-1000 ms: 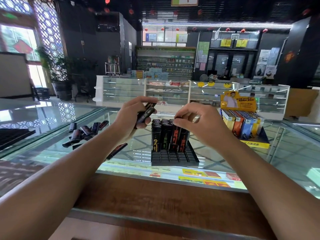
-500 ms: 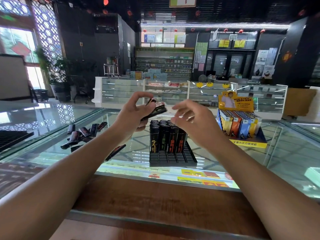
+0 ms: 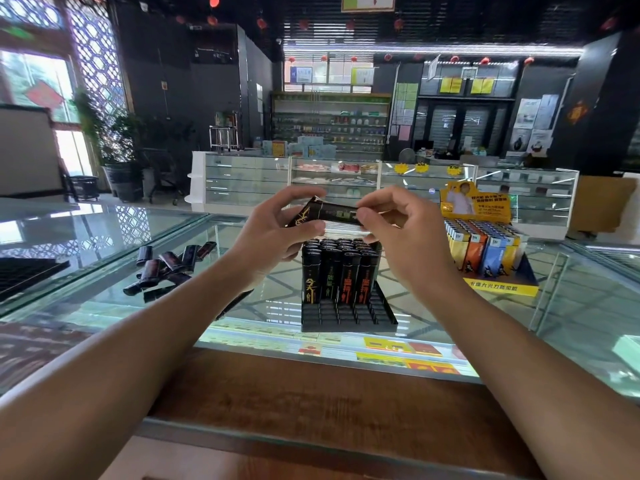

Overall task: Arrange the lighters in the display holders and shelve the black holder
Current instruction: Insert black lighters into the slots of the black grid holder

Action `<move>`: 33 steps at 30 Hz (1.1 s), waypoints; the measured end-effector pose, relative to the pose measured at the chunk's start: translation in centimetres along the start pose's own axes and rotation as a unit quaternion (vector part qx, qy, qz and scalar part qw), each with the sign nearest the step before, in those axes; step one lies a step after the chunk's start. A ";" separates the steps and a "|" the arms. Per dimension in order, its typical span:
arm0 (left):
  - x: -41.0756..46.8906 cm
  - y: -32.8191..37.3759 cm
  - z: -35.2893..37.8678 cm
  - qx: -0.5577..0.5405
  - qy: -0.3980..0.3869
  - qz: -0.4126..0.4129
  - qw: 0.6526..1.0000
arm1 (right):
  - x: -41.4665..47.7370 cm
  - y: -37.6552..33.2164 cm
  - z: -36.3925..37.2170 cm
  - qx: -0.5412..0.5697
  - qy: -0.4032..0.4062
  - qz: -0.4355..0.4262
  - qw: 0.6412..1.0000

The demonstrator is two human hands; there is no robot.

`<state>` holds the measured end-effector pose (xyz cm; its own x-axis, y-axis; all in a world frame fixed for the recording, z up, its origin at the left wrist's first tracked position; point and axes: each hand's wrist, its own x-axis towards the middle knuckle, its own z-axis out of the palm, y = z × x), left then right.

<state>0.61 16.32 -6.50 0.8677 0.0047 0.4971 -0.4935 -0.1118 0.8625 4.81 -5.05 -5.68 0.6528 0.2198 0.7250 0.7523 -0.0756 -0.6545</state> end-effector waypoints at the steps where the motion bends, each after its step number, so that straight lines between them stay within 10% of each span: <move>1: 0.0 0.0 -0.1 -0.005 0.000 0.002 1.000 | 0.1 0.0 -0.1 0.001 -0.004 0.003 1.000; 22: 0.0 -0.1 0.1 -0.028 0.018 0.021 0.999 | -1.1 -0.4 1.0 -0.299 -0.058 -0.111 0.946; 33: 0.1 -0.2 -0.2 -0.035 0.031 0.001 0.999 | -1.6 -1.5 1.4 -0.166 -0.090 -0.107 0.976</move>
<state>0.78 16.50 -6.58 0.8620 0.0664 0.5025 -0.5007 -0.0430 0.8646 2.52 -3.95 -6.16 0.4733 0.4305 0.7686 0.8769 -0.3136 -0.3643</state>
